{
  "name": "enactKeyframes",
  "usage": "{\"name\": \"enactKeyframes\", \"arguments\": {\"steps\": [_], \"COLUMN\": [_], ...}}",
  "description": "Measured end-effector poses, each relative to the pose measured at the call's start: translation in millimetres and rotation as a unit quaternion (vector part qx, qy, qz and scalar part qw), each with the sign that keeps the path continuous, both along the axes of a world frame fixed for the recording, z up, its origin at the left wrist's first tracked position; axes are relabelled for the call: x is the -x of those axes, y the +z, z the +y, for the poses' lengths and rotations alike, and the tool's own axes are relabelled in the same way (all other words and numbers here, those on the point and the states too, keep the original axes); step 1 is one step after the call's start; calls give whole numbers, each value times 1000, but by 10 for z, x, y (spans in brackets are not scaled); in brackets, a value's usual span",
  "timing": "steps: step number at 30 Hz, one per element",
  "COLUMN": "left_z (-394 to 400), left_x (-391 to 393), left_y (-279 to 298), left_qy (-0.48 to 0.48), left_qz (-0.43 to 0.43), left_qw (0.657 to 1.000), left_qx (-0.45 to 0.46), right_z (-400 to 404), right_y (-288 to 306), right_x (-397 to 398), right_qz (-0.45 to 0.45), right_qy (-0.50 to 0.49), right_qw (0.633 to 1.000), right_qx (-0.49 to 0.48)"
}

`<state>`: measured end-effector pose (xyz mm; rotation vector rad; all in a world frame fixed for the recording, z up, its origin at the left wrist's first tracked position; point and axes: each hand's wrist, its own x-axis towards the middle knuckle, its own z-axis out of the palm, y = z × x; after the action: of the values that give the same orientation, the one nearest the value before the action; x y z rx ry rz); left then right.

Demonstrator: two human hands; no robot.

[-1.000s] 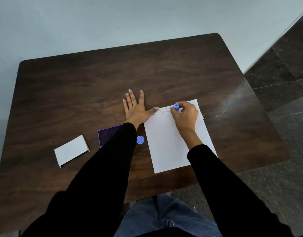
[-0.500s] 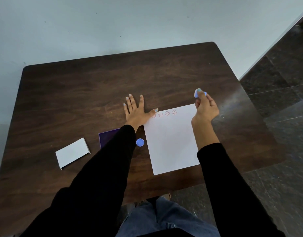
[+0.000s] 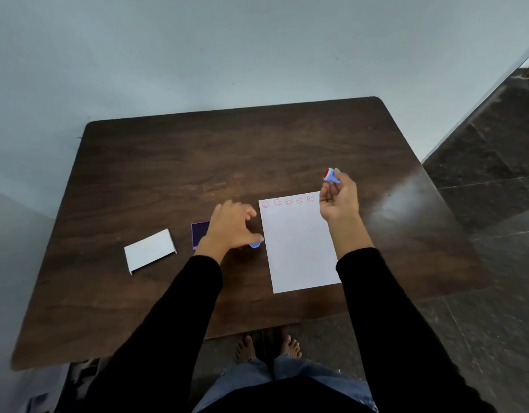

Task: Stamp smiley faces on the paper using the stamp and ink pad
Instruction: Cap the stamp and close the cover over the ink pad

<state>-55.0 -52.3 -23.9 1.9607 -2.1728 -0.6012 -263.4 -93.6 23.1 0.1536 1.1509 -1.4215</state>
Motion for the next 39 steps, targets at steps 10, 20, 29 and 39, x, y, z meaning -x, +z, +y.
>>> {"name": "enactKeyframes", "arguments": {"steps": [10, 20, 29, 39], "left_z": [219, 137, 216, 390], "left_x": [54, 3, -21, -150], "left_y": [-126, 111, 111, -79], "left_qy": [0, 235, 279, 331], "left_qz": [-90, 299, 387, 409], "left_qw": [996, 924, 878, 849], "left_qx": [-5, 34, 50, 56], "right_z": [135, 123, 241, 412], "right_y": [32, 54, -165, -454], "right_x": [-319, -624, -1020, -1230], "right_qz": [23, 66, 279, 371], "right_qy": [91, 233, 366, 386], "right_qw": [995, 969, 883, 835], "right_qx": [-13, 43, 93, 128]}}
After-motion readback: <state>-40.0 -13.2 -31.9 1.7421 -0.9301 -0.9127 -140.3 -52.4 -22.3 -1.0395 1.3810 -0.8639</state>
